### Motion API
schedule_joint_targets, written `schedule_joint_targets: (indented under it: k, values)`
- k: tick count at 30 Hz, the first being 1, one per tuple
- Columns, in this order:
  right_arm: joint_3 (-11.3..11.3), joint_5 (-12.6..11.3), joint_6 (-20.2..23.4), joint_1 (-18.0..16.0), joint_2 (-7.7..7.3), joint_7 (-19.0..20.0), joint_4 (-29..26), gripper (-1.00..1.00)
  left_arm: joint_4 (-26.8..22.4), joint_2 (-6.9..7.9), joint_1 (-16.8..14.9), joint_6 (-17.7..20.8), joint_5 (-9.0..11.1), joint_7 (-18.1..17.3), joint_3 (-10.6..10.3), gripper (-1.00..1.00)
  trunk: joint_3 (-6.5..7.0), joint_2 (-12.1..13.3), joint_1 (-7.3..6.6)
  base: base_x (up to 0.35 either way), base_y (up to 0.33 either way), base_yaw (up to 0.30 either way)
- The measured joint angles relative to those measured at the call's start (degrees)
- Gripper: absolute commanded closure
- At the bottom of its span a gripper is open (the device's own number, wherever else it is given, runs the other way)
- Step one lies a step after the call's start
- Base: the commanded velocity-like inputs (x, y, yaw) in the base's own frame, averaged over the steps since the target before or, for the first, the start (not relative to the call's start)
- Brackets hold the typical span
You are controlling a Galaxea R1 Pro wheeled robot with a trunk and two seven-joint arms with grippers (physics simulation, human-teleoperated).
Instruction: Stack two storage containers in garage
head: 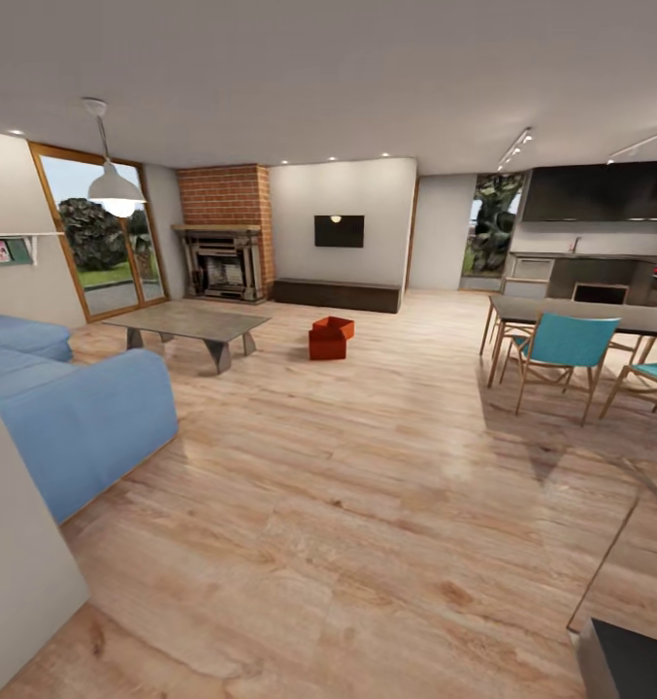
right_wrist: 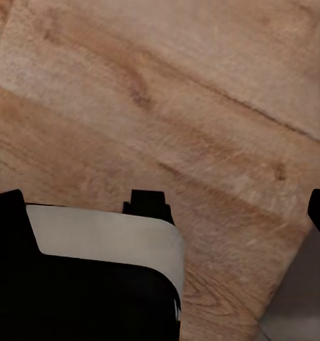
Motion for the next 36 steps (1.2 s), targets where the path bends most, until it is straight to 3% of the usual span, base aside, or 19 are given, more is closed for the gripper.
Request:
schedule_joint_targets:
  k: [36]
  values:
    - [0.00,0.23,-0.35,0.00,-0.12,-0.06,0.03,-1.00,1.44,0.12,0.00,0.10,-0.07,0.00,0.01,-1.00,0.00,0.00,0.00,0.322,-0.002,0.000]
